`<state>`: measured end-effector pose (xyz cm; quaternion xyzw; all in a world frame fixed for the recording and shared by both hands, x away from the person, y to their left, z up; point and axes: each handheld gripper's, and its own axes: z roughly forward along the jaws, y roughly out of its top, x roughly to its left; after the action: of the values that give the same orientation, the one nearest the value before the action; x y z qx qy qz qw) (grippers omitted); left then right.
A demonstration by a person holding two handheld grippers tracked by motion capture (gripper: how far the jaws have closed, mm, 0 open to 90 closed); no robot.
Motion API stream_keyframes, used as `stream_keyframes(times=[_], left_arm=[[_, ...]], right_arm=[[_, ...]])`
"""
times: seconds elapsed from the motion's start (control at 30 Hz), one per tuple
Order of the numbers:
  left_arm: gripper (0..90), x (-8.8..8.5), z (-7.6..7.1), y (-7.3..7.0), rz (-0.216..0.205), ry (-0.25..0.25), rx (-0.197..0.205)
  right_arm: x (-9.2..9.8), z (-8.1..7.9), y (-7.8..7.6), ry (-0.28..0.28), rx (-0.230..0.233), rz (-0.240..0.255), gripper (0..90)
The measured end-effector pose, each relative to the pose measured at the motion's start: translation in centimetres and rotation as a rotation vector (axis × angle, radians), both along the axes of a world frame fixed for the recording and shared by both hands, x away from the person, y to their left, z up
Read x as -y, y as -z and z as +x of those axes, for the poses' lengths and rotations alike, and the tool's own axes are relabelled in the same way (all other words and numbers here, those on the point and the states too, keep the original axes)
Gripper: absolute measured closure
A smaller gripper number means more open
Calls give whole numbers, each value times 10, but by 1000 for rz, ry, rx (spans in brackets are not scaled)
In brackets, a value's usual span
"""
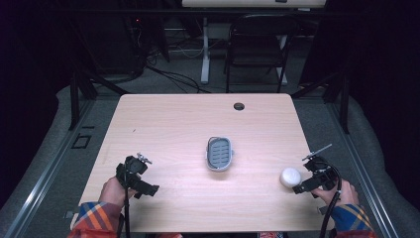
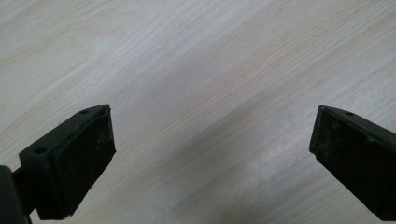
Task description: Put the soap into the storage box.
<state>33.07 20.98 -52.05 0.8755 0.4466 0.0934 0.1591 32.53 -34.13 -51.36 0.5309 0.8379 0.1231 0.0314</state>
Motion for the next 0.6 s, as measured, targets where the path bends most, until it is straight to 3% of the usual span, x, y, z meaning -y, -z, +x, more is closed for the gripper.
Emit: stream_keyframes(times=[0.27,0.33,0.4,0.6], left_arm=[[0,0,0,0,0,1,0],[0,0,0,0,-1,0,0],[0,0,0,0,0,0,-1],[0,1,0,0,2,3,-2]], right_arm=[[-1,0,0,-8,-16,11,7],[-2,0,2,4,3,13,9],[-2,1,0,-22,-20,-7,12],[-5,1,0,-29,-27,-12,13]])
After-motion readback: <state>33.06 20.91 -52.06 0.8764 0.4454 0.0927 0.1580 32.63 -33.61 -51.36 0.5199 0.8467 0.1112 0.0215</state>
